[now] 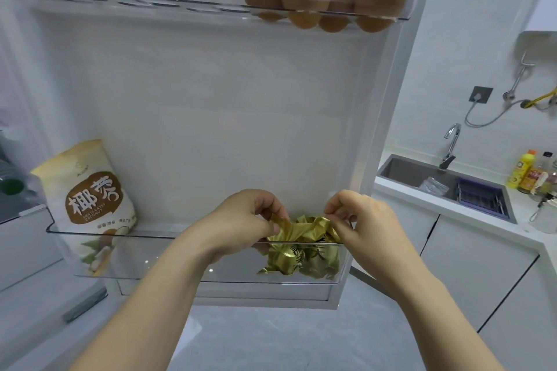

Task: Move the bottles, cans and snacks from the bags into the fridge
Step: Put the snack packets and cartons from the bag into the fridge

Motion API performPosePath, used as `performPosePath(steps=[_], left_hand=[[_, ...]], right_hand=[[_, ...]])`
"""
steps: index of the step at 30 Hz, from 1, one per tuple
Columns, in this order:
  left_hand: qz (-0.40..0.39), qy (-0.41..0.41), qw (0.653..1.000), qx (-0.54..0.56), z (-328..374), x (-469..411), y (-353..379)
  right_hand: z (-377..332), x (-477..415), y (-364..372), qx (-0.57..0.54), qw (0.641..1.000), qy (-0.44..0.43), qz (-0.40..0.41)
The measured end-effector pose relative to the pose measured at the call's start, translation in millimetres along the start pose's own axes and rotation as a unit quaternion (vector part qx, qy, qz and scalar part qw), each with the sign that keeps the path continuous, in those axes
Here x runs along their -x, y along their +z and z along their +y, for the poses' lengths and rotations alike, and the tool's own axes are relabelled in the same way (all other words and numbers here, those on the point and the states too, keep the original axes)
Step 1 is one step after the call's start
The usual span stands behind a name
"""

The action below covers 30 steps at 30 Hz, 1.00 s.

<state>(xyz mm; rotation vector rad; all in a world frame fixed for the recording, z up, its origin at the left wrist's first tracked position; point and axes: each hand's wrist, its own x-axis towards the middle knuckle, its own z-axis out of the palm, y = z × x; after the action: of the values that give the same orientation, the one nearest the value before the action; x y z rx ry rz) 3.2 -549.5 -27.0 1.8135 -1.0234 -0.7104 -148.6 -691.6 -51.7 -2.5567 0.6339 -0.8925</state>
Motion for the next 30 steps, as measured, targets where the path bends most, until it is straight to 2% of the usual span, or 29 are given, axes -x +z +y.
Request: performPosePath(steps=[4,9,11,14,21,26,30], left_hand=[[-0.041,-0.021,0.999,0.023,1.5,-1.3,-4.2],[-0.064,0.023,0.997,0.046,-4.8,4.2,-9.5],[-0.037,0.039,0.996,0.067,-6.7,6.8,-9.4],[0.050,0.066,0.994,0.076,-9.0,10.7,-6.3],[0.162,0.184,0.970,0.006,7.4,26.4,-1.9],[0.141,0.229,0.963,0.018,18.8,27.4,-0.4],[0.095,0.243,0.965,0.002,27.7,21.6,14.3]], right_hand=[[0.3,2.1,2.6,0.002,1.000,0.001,0.015],[-2.3,6.6,-0.9,-0.013,0.999,0.010,0.034],[-4.7,7.7,-5.4,-0.018,0.999,0.013,0.045],[-11.6,9.2,-13.0,-0.020,0.998,0.012,0.052],[-31.3,15.1,-23.2,-0.012,0.997,0.015,0.071],[-41.8,24.4,-32.9,0.015,0.996,0.039,0.085],[-41.9,40.5,-49.5,0.051,0.991,0.072,0.101]])
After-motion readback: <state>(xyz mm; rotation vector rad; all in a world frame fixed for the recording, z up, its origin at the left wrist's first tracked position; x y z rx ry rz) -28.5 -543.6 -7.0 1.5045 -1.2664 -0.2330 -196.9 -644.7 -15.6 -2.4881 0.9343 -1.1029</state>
